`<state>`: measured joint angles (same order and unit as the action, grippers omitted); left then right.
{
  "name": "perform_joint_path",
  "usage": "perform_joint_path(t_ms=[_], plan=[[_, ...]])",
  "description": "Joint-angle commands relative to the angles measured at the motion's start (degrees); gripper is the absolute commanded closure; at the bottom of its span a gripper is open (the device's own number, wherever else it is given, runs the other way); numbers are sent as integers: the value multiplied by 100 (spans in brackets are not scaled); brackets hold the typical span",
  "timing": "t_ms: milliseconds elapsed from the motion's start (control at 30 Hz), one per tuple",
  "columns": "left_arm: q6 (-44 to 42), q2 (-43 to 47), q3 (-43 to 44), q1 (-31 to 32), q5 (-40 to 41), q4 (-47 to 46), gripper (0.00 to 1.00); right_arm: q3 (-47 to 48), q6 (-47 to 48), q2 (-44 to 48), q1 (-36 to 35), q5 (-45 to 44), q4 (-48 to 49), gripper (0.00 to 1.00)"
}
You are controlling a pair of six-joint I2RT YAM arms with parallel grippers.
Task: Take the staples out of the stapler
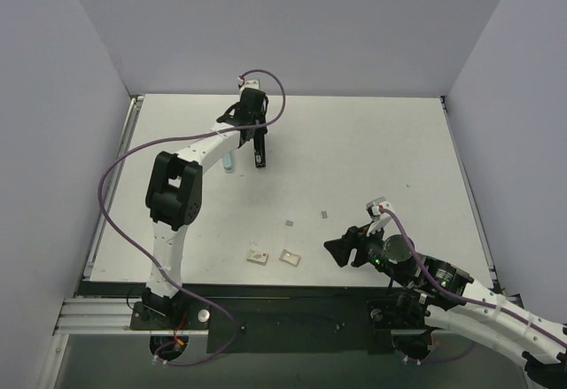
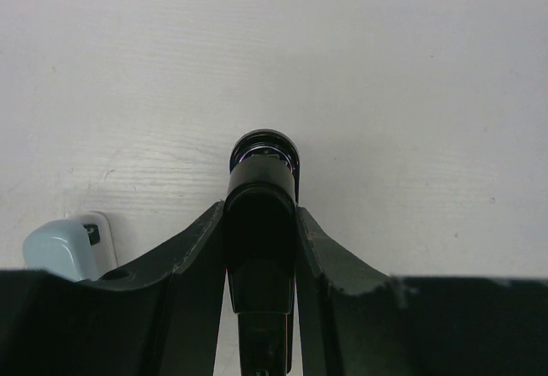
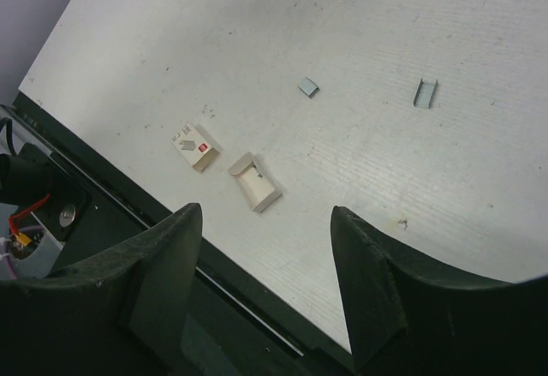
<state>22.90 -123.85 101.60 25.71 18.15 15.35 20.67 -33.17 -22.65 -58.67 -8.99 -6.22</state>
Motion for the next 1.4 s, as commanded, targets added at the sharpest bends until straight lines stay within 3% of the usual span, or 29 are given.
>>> perform_joint_path(t_ms=[0,67,333,367,500,533,567,600,933,1367], plan=[[-39,-244,773,-110,-40,239,100,-19,65,16,137,3,209,43],[-22,-393,922,-154,-40,310,100,-10,74,-11,189,73,200,43],[-74,-728,1239,-225,-22,486,67,-28,74,-55,278,187,209,41],[-66,-772,1257,-216,-31,530,58,-45,48,-37,278,196,209,41],[-92,-764,1354,-216,-22,609,38,-80,-49,-20,295,249,209,40],[-101,-728,1336,-216,-22,600,30,-72,-67,-20,295,266,209,39],[-101,-676,1318,-216,-40,565,29,-63,-76,-20,295,301,200,39],[-127,-588,1266,-216,-144,496,20,-54,-84,-46,287,328,191,38],[-242,579,616,-6,-409,513,14,95,-217,-169,304,250,-46,35],[-444,3005,-2354,1110,-708,-339,16,456,197,-801,278,276,-617,34]])
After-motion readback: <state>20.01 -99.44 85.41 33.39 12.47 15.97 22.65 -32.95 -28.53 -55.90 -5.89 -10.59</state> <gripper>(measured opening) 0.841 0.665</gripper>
